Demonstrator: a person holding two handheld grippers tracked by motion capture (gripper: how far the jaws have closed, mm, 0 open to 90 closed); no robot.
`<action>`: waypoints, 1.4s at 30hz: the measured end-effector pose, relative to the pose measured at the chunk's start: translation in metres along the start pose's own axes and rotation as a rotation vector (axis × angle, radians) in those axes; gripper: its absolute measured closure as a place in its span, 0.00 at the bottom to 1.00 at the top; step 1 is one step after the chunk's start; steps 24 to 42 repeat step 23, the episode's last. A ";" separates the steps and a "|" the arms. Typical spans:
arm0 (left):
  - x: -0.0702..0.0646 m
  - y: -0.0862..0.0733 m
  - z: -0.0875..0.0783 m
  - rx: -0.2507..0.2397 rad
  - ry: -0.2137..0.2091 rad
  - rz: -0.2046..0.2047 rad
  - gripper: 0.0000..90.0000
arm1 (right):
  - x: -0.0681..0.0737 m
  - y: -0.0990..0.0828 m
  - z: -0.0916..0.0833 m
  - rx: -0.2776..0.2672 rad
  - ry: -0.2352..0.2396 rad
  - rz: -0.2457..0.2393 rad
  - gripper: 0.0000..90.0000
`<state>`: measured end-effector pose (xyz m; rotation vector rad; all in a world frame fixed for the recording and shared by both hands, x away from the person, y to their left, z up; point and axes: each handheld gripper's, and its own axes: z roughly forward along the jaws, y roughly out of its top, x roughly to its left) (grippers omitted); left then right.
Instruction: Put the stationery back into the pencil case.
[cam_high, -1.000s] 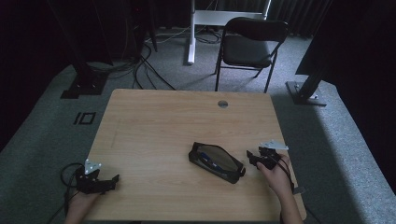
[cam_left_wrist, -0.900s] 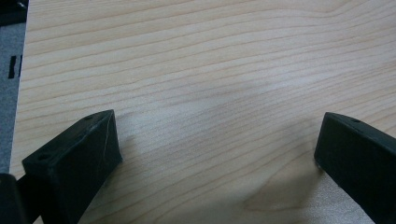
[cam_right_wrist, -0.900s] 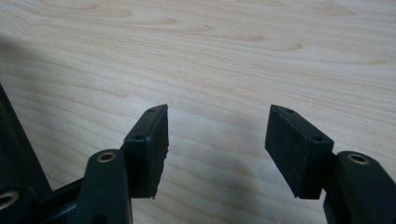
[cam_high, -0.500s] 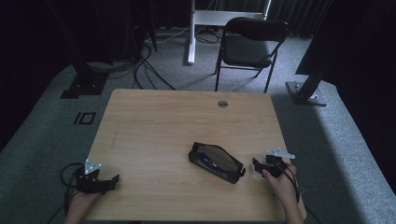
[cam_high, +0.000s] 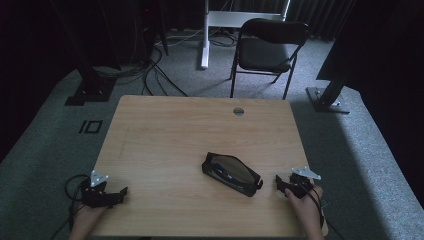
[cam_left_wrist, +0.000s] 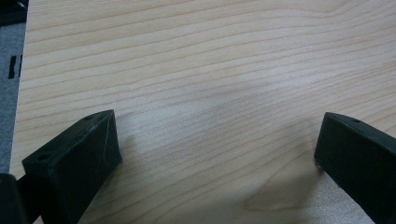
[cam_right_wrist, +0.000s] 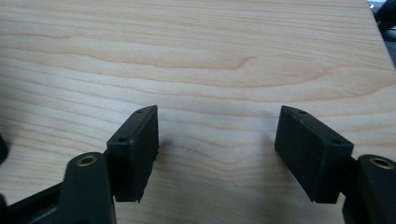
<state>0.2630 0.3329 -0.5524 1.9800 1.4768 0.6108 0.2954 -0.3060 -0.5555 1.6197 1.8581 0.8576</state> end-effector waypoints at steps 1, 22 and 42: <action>0.000 0.000 0.000 -0.001 -0.001 0.001 0.00 | -0.001 -0.001 -0.001 0.002 -0.008 0.005 0.31; 0.000 0.000 0.000 -0.001 -0.001 0.001 0.00 | -0.003 -0.004 -0.003 0.012 -0.037 0.034 0.22; 0.000 0.000 0.000 -0.001 -0.001 0.001 0.00 | -0.003 -0.004 -0.003 0.012 -0.036 0.032 0.22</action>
